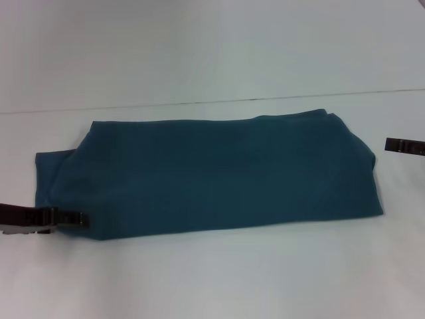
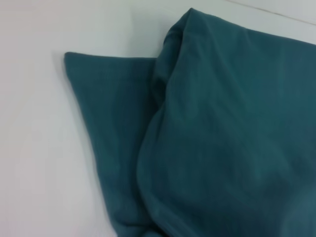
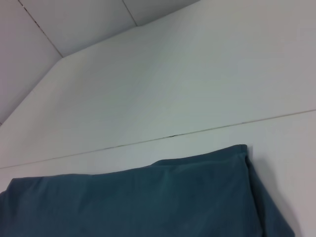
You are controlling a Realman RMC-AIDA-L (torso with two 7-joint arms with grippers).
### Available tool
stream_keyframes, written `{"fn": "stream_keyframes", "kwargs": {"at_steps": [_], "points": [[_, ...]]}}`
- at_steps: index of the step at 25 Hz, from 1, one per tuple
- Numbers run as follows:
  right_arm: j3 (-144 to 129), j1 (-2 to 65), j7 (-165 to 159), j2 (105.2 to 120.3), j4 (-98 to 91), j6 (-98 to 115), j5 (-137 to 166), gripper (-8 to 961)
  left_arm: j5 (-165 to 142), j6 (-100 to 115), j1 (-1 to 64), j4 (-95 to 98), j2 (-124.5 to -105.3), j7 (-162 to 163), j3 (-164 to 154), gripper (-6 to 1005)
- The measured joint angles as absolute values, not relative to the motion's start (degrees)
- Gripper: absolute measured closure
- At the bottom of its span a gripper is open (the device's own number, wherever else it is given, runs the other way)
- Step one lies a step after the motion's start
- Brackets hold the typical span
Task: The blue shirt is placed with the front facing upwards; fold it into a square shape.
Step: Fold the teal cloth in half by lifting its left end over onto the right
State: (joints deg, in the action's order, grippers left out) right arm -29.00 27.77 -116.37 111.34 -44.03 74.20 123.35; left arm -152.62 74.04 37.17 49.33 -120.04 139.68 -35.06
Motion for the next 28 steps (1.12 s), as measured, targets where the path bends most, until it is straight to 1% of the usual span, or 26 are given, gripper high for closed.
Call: {"fn": "stream_keyframes", "kwargs": {"at_steps": [16,22,28], "points": [[-29.0,27.8,-116.4,111.52,-44.0,74.4,123.4,70,-152.8,70.4,37.1,49.7,-120.23,140.1,-35.4,147],[-29.0,27.8,-116.3,111.62,-44.0,74.3,123.4,71,-153.0,69.2,36.8,49.7,-120.26,140.6,-35.3,369],[-29.0,27.7,-116.2,111.66,-44.0,74.2,123.4,72,-153.1,69.0,36.4,50.2,-120.29,140.7,-35.1,658]]}}
